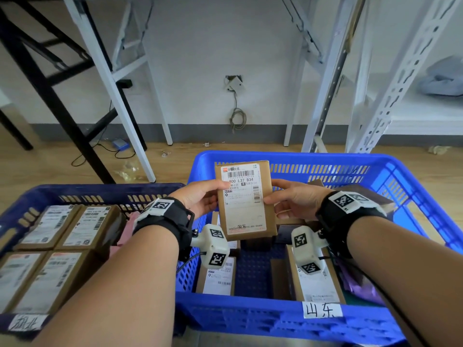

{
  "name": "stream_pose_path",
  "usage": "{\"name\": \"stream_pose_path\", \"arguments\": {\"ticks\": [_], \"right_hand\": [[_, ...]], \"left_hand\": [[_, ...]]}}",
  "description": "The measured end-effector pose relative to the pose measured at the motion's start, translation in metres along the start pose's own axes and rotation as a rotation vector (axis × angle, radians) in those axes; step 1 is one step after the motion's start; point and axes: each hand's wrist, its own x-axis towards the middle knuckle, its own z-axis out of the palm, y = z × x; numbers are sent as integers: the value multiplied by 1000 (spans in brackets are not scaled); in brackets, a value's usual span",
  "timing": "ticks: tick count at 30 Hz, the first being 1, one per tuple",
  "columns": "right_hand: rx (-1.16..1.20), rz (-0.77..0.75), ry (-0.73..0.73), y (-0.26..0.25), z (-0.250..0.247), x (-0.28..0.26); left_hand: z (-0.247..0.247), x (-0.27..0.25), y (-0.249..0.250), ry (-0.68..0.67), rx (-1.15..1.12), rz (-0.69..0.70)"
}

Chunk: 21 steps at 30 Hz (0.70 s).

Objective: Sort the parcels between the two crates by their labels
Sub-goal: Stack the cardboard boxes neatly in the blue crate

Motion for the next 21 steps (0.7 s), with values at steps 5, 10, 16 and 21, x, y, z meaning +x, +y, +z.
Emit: {"name": "stream_pose_path", "arguments": {"ticks": [5,10,16,21], "right_hand": [[-22,18,-34,0,0,3],[-42,26,-31,1,1,5],[-64,32,-16,0,2,7],[-30,48,100,7,9,17]], "left_hand": [[-3,2,-1,11,-4,-7],[-4,3,-1,11,-16,-15],[-7,6,-2,46,27,-29],[-12,19,-2,148,138,-14]]}}
